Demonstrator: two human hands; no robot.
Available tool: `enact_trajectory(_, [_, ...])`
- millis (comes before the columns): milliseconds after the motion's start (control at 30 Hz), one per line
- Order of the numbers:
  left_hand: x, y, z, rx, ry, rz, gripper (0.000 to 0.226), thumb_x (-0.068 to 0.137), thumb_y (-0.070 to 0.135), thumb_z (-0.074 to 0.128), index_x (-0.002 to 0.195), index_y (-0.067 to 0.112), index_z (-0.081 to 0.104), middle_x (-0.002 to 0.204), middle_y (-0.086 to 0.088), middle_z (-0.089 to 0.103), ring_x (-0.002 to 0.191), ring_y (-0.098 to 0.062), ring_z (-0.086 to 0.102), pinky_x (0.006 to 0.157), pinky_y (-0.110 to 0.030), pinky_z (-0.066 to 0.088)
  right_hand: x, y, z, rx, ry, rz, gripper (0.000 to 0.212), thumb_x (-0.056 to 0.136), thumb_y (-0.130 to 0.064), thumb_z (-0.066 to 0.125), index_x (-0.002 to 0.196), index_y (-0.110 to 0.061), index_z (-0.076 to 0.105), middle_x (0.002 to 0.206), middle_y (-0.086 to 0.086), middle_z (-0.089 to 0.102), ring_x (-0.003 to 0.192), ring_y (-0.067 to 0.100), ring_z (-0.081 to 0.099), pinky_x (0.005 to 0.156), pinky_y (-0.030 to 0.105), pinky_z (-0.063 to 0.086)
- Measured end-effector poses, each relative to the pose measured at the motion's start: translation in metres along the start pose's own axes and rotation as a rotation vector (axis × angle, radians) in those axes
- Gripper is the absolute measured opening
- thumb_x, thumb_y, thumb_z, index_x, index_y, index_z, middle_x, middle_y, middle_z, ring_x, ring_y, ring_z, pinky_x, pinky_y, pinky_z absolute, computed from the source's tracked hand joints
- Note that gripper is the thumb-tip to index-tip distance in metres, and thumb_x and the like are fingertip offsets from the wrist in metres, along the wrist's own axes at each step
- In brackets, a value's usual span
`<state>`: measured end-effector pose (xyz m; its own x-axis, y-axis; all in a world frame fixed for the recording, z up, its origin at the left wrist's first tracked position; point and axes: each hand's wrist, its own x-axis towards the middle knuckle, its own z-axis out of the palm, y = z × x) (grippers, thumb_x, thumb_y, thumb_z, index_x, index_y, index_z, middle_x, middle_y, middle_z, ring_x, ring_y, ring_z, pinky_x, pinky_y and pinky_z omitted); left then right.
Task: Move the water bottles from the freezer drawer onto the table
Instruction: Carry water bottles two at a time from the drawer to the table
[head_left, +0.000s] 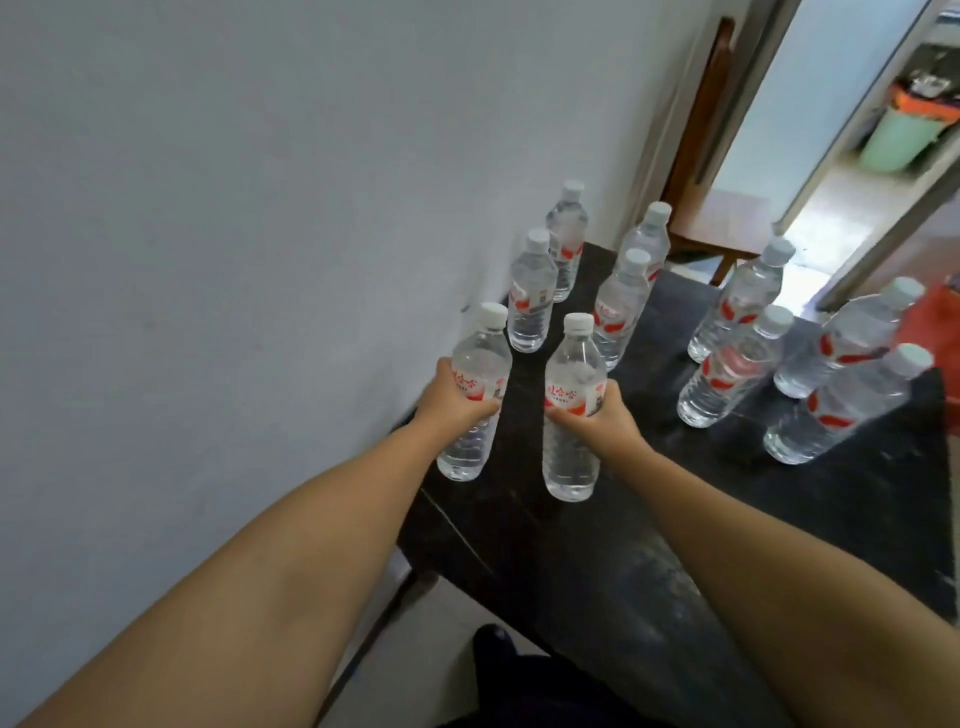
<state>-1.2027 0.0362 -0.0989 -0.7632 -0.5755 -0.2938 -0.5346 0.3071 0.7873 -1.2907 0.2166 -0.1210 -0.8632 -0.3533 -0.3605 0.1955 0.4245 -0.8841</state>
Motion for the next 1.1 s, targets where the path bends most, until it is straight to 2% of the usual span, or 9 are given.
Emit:
enact_trajectory(67, [0.025,0.009,0.005,-0.002,-0.008,0.027,0.069,0.072,0.024,0.080,0.128,0.014,0.040,0.125,-0.008,0.057,0.116,-0.027,0.055,0.095,-0.035,0.045,0.018,-0.006,0.001,0.030,0.022,-0.015,0.074,0.075,-0.022,0.081,0.135,-0.019,0.039,0.123,0.001,0.059,0.115,0.021,0.057,0.102,0.043,0.047])
enact_trajectory(167, [0.053,0.019,0.013,-0.021,0.007,0.054,0.073,0.069,0.023,0.083,0.129,0.012,0.043,0.128,-0.009,0.057,0.117,-0.027,0.055,0.093,-0.030,0.043,0.039,-0.011,0.004,0.080,0.052,-0.030,0.075,0.075,-0.020,0.081,0.136,-0.021,0.038,0.127,0.001,0.057,0.119,0.021,0.055,0.104,0.043,0.045])
enact_trajectory(367, [0.076,0.013,0.034,-0.117,0.052,0.062,0.069,0.070,0.021,0.084,0.128,0.011,0.048,0.125,-0.007,0.060,0.116,-0.022,0.057,0.087,-0.023,0.042,0.048,0.001,0.012,0.079,0.097,-0.080,0.074,0.077,-0.016,0.080,0.138,-0.023,0.038,0.120,-0.009,0.055,0.114,0.011,0.053,0.099,0.030,0.043])
enact_trajectory(533, [0.078,-0.007,0.039,-0.273,0.039,0.033,0.078,0.070,0.015,0.082,0.136,0.018,0.039,0.132,-0.004,0.056,0.122,-0.020,0.053,0.105,-0.035,0.043,0.044,0.017,0.015,0.069,0.170,-0.097,0.076,0.076,-0.019,0.080,0.138,-0.022,0.036,0.125,-0.003,0.058,0.116,0.015,0.057,0.096,0.028,0.045])
enact_trajectory(667, [0.073,-0.011,0.041,-0.217,0.032,0.026,0.075,0.072,0.015,0.080,0.135,0.014,0.039,0.131,-0.006,0.056,0.120,-0.020,0.054,0.102,-0.031,0.043,0.042,0.021,0.013,0.035,0.156,-0.085,0.080,0.075,-0.022,0.081,0.139,-0.023,0.032,0.127,0.000,0.058,0.115,0.015,0.058,0.099,0.031,0.046])
enact_trajectory(767, [0.073,-0.007,0.037,-0.201,-0.009,-0.021,0.076,0.072,0.016,0.080,0.135,0.012,0.038,0.132,-0.008,0.056,0.122,-0.024,0.054,0.105,-0.038,0.044,0.043,0.018,0.011,0.024,0.135,-0.063,0.079,0.077,-0.020,0.080,0.138,-0.019,0.030,0.126,0.000,0.057,0.114,0.015,0.056,0.096,0.028,0.044])
enact_trajectory(933, [0.062,-0.018,0.020,-0.038,-0.116,-0.063,0.082,0.079,0.020,0.075,0.144,0.012,0.027,0.149,-0.009,0.038,0.136,-0.025,0.039,0.114,-0.039,0.033,0.040,0.029,0.005,0.002,0.040,0.055,0.085,0.078,-0.019,0.079,0.144,-0.013,0.026,0.139,0.006,0.050,0.125,0.020,0.052,0.101,0.030,0.043])
enact_trajectory(1033, [0.045,-0.028,0.012,0.048,-0.145,-0.105,0.087,0.080,0.031,0.073,0.148,0.014,0.022,0.151,-0.011,0.034,0.137,-0.027,0.037,0.113,-0.043,0.034,0.029,0.037,0.002,-0.159,-0.002,0.200,0.092,0.081,-0.027,0.076,0.150,-0.008,0.019,0.148,0.013,0.040,0.134,0.028,0.044,0.106,0.033,0.039])
enact_trajectory(1100, [0.038,-0.027,0.010,0.118,-0.169,-0.103,0.078,0.084,0.028,0.070,0.147,0.013,0.026,0.147,-0.014,0.040,0.132,-0.028,0.043,0.110,-0.040,0.038,0.025,0.039,0.001,-0.321,-0.062,0.282,0.091,0.084,-0.032,0.073,0.151,-0.005,0.018,0.150,0.016,0.037,0.136,0.029,0.042,0.109,0.034,0.038])
